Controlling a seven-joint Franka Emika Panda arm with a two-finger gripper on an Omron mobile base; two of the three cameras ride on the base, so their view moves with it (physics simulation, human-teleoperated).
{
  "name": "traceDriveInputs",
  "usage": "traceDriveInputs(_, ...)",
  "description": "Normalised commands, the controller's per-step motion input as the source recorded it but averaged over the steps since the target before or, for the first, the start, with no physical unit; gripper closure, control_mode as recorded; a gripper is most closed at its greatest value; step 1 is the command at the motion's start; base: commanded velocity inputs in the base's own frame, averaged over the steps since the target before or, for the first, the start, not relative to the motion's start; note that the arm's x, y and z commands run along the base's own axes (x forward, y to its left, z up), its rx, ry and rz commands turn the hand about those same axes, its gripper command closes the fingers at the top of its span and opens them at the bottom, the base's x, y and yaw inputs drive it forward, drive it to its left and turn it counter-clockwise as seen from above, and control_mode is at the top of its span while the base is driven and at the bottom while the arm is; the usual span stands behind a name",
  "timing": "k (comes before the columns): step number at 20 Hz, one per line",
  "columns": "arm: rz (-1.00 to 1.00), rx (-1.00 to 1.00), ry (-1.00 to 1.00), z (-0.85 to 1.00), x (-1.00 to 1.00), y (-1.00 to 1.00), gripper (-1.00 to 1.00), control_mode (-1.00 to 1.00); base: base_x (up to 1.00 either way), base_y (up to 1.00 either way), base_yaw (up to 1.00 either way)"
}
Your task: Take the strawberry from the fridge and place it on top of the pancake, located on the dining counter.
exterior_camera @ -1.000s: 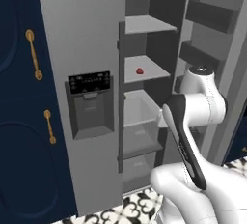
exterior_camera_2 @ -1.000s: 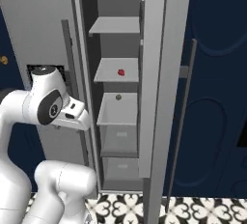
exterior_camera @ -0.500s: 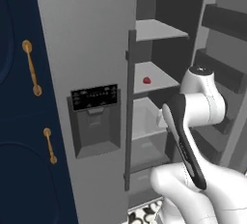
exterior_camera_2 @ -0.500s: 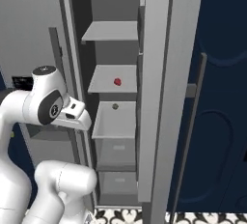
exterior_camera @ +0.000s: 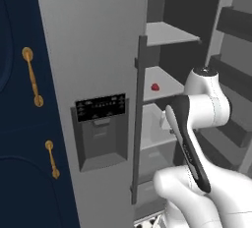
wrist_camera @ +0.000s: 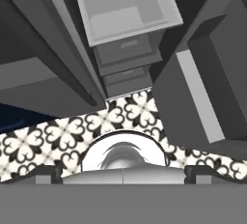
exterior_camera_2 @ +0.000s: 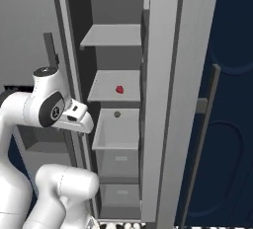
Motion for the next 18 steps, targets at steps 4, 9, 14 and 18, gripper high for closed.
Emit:
traceDriveInputs(4,0.00,0.00,0.00,0.00,0.00,0.00,-1.00,1.00,0.40,-0.20,0.00)
traceDriveInputs(9,0.00,0.00,0.00,0.00,0.00,0.00,-1.00,1.00,0.31,-0.41,0.00)
traceDriveInputs(14,0.00,0.00,0.00,0.00,0.00,0.00,-1.00,1.00,0.23,-0.21,0.00)
traceDriveInputs(18,0.00,0.00,0.00,0.00,0.00,0.00,-1.00,1.00,0.28,-0.04,0.00)
